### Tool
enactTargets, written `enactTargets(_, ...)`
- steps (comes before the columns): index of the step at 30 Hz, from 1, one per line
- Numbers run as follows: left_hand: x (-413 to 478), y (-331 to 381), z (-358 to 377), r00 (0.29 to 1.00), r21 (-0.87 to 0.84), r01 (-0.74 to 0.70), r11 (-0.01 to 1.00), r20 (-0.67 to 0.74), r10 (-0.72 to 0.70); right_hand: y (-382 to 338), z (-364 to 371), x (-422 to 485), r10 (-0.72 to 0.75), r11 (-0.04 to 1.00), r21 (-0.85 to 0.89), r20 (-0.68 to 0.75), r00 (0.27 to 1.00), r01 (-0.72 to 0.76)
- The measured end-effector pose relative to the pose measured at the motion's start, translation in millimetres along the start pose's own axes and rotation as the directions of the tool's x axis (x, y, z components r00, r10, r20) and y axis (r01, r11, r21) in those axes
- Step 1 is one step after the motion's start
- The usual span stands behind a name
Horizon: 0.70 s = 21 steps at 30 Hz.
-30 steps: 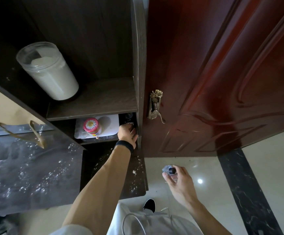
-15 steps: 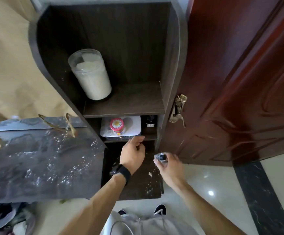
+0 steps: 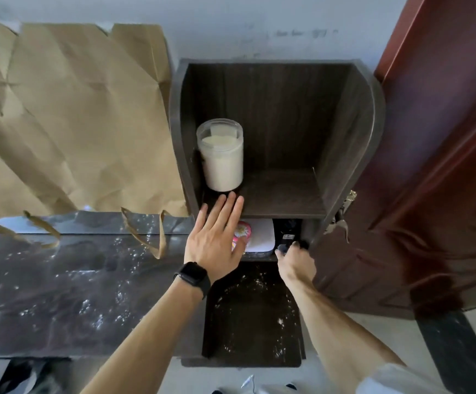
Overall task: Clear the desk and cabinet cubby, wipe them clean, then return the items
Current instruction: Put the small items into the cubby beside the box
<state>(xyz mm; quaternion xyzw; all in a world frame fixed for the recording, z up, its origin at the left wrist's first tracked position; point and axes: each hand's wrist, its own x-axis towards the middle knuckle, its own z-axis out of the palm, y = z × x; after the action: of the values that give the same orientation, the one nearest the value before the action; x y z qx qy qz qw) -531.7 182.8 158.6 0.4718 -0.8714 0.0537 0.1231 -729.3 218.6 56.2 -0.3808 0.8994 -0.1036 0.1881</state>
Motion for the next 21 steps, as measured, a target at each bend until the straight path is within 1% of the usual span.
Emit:
enactTargets(2,-0.2,-1.9,0.4,1.0,-0.038,-0.006,0.999,-0.022,0.005,-5.2,3.3,0.6,0.007,1.0,-0.024,-0.004,1.0,-0.007)
enactTargets(6,1.3,-8.4,0.0,0.999,-0.071,-0.039,0.997,-0.018,0.038,-13.4,9.7,-3.6,0.006,0.999,-0.052,-0.025,1.0,-0.008)
enactTargets(9,-0.1,-9.3,3.2,0.999,-0.083,-0.048,0.995,-0.031,0.045,-6.7,18.9,-17.4,0.005,1.0,-0.004,-0.051,0.999,-0.005)
enactTargets(11,0.2,-9.7,5.6,0.998,-0.092,-0.049,0.995,-0.041,0.046,4.8,29.7,-33.0,-0.048,0.999,0.015,-0.083,0.995,0.05)
enactTargets(13,1.2,-9.9,7.3,0.998,-0.099,-0.047,0.994,-0.043,0.043,17.6,41.2,-46.9,-0.156,0.988,-0.007,-0.102,0.983,0.156)
enactTargets(15,1.8,-9.7,9.1,0.998,-0.106,-0.05,0.993,-0.048,0.045,25.6,48.4,-53.1,-0.23,0.973,-0.036,-0.095,0.969,0.227)
enactTargets(18,3.2,-9.1,10.2,0.998,-0.109,-0.05,0.993,-0.053,0.044,27.9,51.0,-48.6,-0.276,0.96,-0.079,-0.084,0.958,0.27)
enactTargets(21,3.3,-7.9,9.2,0.998,-0.116,-0.043,0.992,-0.045,0.038,29.1,48.1,-39.0,-0.295,0.949,-0.125,-0.019,0.955,0.29)
